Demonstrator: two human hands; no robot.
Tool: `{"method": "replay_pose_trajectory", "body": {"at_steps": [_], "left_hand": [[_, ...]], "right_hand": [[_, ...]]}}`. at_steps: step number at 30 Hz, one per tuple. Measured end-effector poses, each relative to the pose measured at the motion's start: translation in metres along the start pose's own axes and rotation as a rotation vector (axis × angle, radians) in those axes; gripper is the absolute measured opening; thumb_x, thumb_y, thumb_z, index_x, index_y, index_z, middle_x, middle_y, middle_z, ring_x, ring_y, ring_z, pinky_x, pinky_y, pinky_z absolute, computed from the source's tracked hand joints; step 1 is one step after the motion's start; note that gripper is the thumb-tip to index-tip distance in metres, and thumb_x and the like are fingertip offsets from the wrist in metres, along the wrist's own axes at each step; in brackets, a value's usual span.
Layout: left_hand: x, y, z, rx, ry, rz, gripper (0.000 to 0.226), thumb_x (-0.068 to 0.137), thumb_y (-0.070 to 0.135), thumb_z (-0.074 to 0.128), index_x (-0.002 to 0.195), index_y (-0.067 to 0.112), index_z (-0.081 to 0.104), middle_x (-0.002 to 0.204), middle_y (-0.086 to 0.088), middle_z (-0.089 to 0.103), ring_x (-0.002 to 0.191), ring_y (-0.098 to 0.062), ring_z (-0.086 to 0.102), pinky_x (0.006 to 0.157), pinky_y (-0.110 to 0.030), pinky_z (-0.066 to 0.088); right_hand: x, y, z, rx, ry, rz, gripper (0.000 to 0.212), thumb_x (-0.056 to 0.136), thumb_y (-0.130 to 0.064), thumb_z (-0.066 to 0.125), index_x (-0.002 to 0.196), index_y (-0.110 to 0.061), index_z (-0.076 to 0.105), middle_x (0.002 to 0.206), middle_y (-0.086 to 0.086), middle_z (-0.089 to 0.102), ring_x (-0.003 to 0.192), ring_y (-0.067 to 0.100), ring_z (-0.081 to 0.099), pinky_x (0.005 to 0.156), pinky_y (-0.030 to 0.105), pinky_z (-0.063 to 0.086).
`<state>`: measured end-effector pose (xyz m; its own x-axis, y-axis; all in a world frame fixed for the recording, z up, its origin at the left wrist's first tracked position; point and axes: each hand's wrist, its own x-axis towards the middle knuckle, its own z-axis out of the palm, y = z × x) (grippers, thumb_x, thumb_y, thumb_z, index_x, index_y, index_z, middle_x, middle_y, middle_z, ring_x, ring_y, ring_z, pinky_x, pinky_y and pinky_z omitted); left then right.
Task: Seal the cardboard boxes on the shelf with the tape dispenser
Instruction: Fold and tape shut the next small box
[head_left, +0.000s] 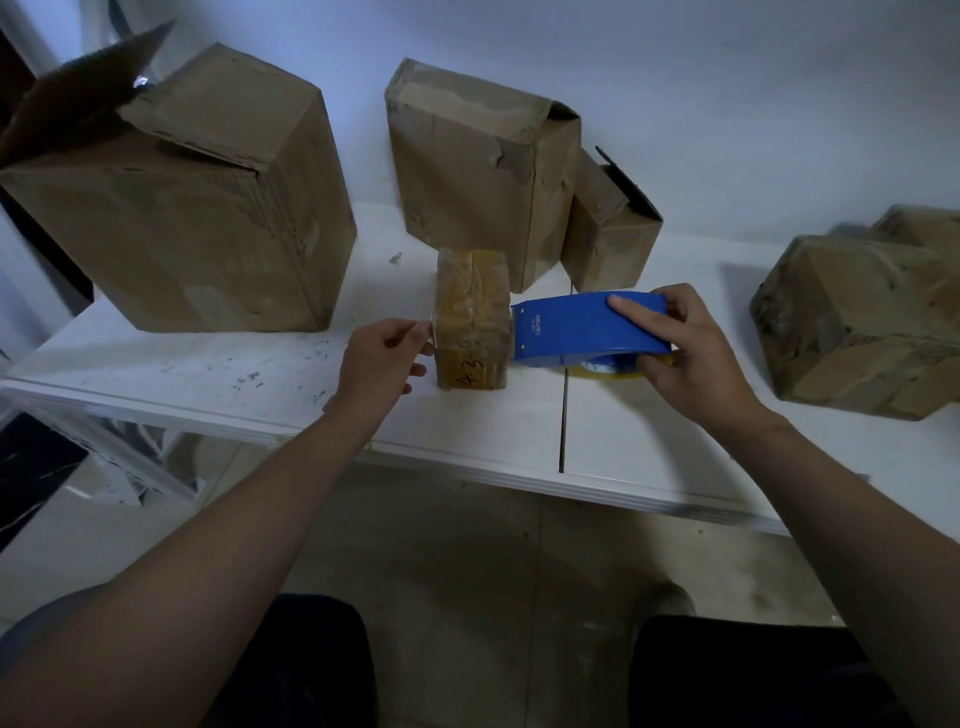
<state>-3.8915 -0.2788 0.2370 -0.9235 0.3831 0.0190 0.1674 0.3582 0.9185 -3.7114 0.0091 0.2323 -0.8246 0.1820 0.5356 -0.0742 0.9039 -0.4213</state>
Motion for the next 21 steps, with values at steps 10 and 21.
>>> {"method": "replay_pose_trajectory", "body": {"at_steps": [10,21], "left_hand": [[-0.001,-0.002,-0.012,0.070,-0.036,0.021,0.024,0.104,0.031,0.050,0.103,0.017,0.070,0.087,0.000,0.071,0.080,-0.018,0.071,0.063,-0.028,0.052],[0.004,0.000,-0.011,0.174,-0.098,-0.017,0.030,0.103,0.046,0.045,0.110,0.022,0.063,0.093,0.001,0.071,0.080,-0.016,0.068,0.060,-0.024,0.048]], "right_hand": [[0.001,-0.021,0.003,0.055,-0.021,-0.110,0.067,0.083,0.007,0.074,0.139,-0.025,0.058,0.126,0.012,0.046,0.113,0.017,0.046,0.094,0.014,0.042],[0.001,-0.013,0.005,-0.020,-0.026,-0.062,0.076,0.081,0.010,0.073,0.145,-0.026,0.052,0.128,0.016,0.043,0.114,0.009,0.037,0.100,0.004,0.033]]}}
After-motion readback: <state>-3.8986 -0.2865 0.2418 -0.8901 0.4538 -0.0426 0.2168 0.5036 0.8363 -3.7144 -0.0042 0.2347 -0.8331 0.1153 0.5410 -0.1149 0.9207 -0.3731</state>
